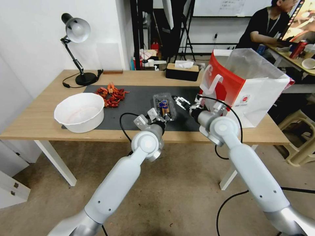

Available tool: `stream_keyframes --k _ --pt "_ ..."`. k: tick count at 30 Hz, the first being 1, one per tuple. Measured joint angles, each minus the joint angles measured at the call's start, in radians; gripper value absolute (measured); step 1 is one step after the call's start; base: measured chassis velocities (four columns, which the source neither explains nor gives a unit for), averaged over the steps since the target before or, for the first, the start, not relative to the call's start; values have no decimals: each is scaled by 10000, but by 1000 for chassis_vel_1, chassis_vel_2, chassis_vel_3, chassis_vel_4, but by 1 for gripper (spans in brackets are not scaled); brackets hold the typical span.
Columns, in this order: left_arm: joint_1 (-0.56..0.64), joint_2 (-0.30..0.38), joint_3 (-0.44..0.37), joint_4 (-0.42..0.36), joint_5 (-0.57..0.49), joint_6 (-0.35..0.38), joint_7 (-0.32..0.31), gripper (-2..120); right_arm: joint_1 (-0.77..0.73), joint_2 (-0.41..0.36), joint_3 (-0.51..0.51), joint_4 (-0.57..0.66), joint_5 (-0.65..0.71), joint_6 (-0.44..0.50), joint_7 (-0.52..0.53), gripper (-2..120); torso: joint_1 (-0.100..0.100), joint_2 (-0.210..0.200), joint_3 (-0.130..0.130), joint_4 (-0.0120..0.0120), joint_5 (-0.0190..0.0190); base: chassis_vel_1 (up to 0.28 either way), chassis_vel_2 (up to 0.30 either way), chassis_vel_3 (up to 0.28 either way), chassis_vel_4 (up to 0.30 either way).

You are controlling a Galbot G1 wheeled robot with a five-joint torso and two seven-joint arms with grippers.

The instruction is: Close the takeout container lid, then place the container into the takeout bag.

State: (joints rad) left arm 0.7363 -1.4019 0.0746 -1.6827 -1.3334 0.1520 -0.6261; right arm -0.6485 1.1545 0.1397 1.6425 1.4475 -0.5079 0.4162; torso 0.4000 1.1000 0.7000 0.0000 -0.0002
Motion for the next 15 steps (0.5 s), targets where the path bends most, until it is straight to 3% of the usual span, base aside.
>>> stream_keyframes --k 6,15 --pt "11 25 -7 0 2 -23 36 0 576 29 -267 -485 108 -1134 104 100 -1 0 0 0 1 0 0 0 0" --pt "20 21 -24 33 6 -53 114 0 1067 248 -498 -1066 294 -1624 208 100 0 0 0 0 1 0 0 0 0"
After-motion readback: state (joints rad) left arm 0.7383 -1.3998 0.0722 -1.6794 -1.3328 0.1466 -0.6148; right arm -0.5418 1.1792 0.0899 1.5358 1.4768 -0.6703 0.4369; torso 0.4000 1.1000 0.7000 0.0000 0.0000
